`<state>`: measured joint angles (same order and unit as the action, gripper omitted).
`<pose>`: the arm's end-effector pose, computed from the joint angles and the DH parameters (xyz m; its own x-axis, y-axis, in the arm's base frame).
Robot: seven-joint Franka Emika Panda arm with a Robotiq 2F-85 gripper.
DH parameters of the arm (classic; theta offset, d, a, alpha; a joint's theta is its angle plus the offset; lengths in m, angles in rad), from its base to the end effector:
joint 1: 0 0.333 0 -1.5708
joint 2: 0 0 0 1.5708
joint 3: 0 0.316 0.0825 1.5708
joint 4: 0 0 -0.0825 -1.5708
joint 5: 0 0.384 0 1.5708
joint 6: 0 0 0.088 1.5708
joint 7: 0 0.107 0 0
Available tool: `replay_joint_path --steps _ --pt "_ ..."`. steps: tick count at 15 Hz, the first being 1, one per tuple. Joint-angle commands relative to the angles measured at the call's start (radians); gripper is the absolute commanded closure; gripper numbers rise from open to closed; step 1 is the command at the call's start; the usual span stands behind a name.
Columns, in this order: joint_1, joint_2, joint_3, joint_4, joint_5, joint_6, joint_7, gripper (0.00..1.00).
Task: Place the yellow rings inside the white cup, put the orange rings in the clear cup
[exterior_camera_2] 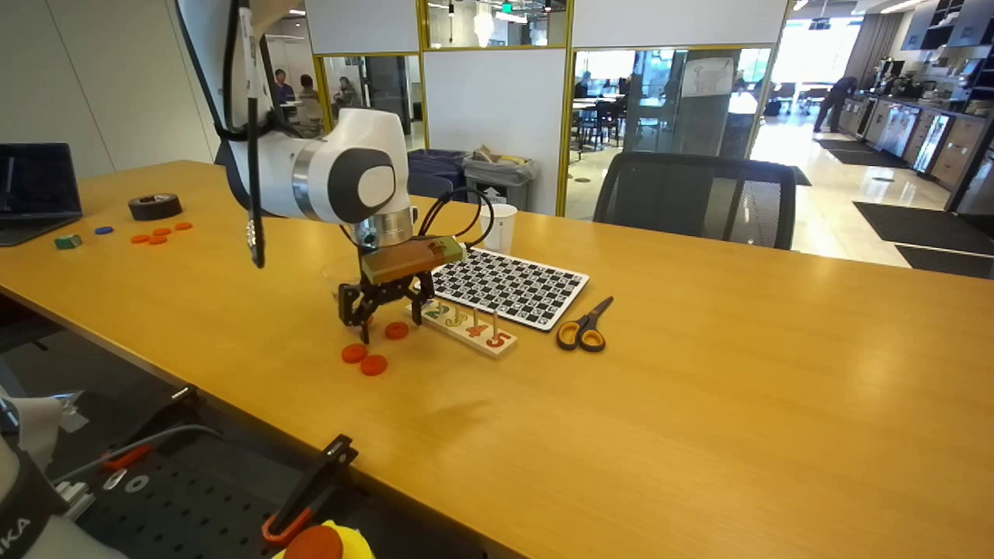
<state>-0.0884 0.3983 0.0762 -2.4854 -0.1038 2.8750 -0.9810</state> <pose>0.4634 0.0033 0.1349 0.4861 0.8739 -0.0010 0.8739 -0.4861 -0.0066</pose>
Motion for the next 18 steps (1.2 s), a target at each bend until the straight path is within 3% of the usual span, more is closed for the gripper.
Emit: replay_joint_path --steps 1,2,3,5,12,15,18 --pt "-0.023 0.015 0.015 0.015 -0.023 0.017 0.02 0.0" --pt "-0.026 0.017 0.018 0.016 -0.023 0.019 0.016 0.04" --pt "-0.032 0.018 0.023 0.017 -0.021 0.018 0.01 0.28" --pt "-0.037 0.019 0.027 0.017 -0.02 0.017 0.009 0.29" --pt "-0.042 0.001 0.027 0.02 -0.018 0.01 0.017 0.82" --pt "0.005 -0.048 -0.032 -0.006 -0.053 -0.004 0.098 0.79" --pt "0.096 -0.122 -0.148 -0.042 -0.171 0.001 0.268 0.79"
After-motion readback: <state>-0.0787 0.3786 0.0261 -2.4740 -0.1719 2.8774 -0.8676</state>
